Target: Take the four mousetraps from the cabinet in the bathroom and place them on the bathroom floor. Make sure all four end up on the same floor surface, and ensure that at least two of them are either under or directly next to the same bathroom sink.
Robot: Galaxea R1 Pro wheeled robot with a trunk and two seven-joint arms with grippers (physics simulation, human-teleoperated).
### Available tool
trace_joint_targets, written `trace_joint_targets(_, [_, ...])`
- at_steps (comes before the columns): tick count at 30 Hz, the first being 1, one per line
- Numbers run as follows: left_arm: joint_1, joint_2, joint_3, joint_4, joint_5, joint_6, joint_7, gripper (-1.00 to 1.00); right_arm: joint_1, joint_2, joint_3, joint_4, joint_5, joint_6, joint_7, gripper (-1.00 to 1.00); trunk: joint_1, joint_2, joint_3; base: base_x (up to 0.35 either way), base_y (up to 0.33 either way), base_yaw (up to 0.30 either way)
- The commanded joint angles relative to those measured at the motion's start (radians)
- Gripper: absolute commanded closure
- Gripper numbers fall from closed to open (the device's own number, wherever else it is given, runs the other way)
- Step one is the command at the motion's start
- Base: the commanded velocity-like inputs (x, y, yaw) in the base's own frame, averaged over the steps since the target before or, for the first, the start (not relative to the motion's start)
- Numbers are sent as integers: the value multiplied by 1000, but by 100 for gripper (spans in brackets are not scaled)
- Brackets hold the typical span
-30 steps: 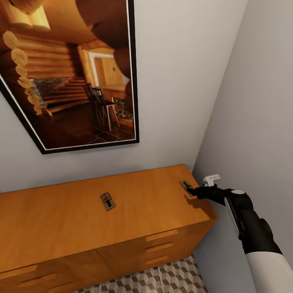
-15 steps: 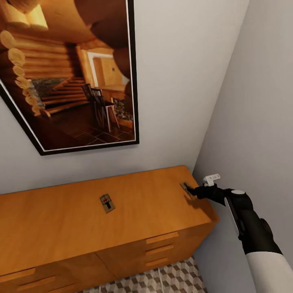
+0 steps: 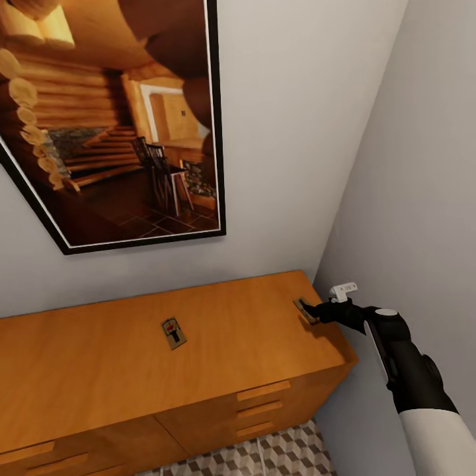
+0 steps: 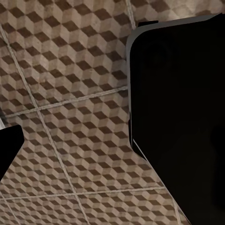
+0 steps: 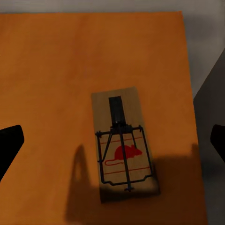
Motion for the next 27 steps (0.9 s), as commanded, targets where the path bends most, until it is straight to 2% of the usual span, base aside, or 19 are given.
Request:
trace_joint_targets(1, [-2, 0, -3, 5, -7, -6, 7, -100, -1, 0, -2, -1, 11, 3, 10, -100, 1, -2, -2, 3, 0, 0])
trace_joint_targets(11, [-2, 0, -3, 5, -7, -6, 7, -100, -1, 0, -2, 1, 10, 3, 9, -100, 1, -2, -5, 1, 0, 0])
trace_joint_targets(27, [-2, 0, -3, 5, -7, -6, 7, -100, -1, 0, -2, 21, 10, -1, 8, -100, 1, -2, -24, 0, 0, 0])
